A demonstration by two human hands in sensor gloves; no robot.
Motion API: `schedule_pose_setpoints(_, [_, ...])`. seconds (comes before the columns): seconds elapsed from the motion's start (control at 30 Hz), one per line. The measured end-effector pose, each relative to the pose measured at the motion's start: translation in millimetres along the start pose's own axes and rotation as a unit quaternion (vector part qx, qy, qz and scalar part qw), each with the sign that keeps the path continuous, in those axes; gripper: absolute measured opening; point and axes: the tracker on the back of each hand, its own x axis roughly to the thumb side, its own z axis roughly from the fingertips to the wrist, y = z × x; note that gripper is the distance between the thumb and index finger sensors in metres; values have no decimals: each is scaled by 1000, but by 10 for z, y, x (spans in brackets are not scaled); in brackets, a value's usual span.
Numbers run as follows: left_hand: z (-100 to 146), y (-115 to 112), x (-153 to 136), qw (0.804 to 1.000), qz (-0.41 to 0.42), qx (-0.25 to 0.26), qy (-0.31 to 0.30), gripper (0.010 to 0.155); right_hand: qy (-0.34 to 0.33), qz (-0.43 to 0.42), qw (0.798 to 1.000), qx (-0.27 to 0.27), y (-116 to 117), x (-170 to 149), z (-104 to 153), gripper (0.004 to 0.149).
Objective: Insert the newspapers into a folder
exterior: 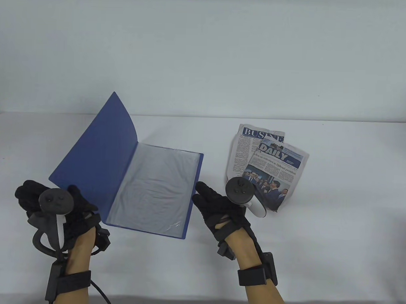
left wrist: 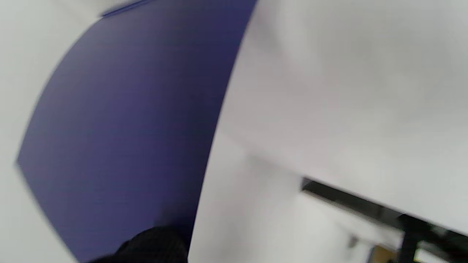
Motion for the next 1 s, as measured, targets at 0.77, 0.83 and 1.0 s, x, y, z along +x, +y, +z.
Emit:
schedule_pose_setpoints(0.77, [7, -734, 513, 972, -185, -126, -67, 62, 31, -13, 999, 35, 128, -44, -85, 80])
schedule_pose_setpoints(0.83, [91, -801, 781, 967, -210, -116, -83, 62, 35, -9, 999, 34, 92, -31, -106, 80])
schedule_pose_setpoints(1.0, [144, -1215, 1238, 955, -217, -202, -15, 68, 38, -8, 999, 35, 55, -57, -77, 80])
